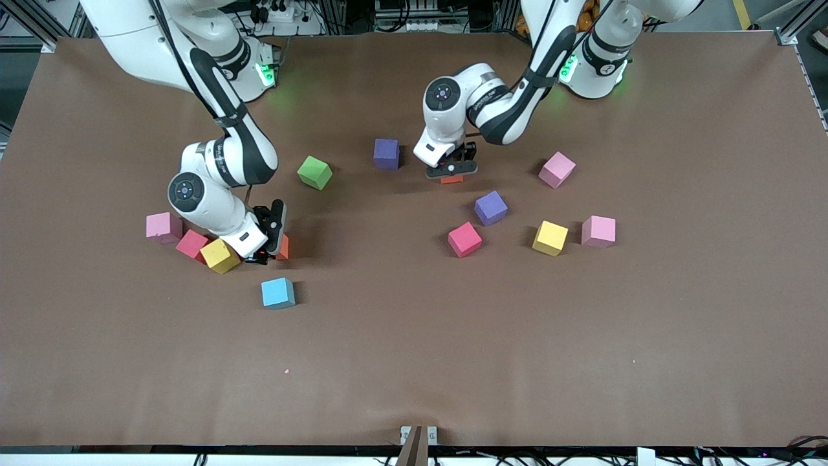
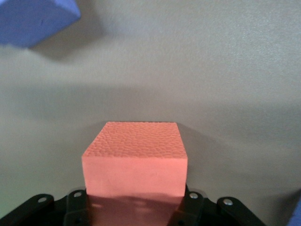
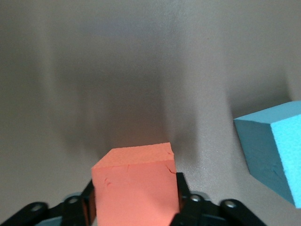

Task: Form number 2 with 11 blocks
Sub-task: 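Grasp another orange cube with the left gripper while the right gripper lifts its orange, then place the orange cube beside the blue cube with the right gripper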

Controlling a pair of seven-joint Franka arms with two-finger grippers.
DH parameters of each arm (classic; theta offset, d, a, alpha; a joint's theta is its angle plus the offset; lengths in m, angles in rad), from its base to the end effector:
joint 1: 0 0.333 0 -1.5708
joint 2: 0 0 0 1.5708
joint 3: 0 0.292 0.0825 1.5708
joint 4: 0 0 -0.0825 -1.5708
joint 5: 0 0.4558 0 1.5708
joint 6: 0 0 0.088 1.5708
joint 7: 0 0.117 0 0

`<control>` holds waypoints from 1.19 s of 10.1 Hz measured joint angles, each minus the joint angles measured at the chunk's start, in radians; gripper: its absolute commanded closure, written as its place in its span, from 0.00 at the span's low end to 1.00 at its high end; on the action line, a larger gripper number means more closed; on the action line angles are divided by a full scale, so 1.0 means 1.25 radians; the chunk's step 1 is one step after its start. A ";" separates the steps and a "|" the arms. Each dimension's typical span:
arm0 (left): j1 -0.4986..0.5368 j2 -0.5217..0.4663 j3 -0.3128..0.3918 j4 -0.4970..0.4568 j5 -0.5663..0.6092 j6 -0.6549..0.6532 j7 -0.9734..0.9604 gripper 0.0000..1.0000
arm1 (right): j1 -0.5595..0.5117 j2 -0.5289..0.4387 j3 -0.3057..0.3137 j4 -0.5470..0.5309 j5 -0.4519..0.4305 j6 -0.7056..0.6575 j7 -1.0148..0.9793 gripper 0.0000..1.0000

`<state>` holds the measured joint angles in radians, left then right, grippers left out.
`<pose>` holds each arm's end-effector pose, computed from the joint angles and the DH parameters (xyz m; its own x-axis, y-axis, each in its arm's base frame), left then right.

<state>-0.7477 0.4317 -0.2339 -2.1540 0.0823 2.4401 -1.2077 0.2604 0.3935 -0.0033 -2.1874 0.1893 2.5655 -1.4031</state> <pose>0.3143 -0.4883 0.0986 0.9796 0.1771 -0.0953 0.1673 -0.9806 -0.1023 0.5677 0.1472 0.1105 0.0715 0.9930 0.0936 0.9969 -0.0681 -0.0393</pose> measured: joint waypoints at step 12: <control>0.075 -0.003 -0.034 0.101 -0.157 -0.037 -0.686 0.65 | 0.335 -0.167 0.007 -0.071 0.001 -0.180 0.361 0.76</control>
<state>-0.6537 0.4274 -0.2766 -2.0272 -0.1140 2.3935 -2.0656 0.6792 0.1847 0.0058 -2.2765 0.1910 2.3407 -0.9520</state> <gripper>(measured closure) 0.405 0.419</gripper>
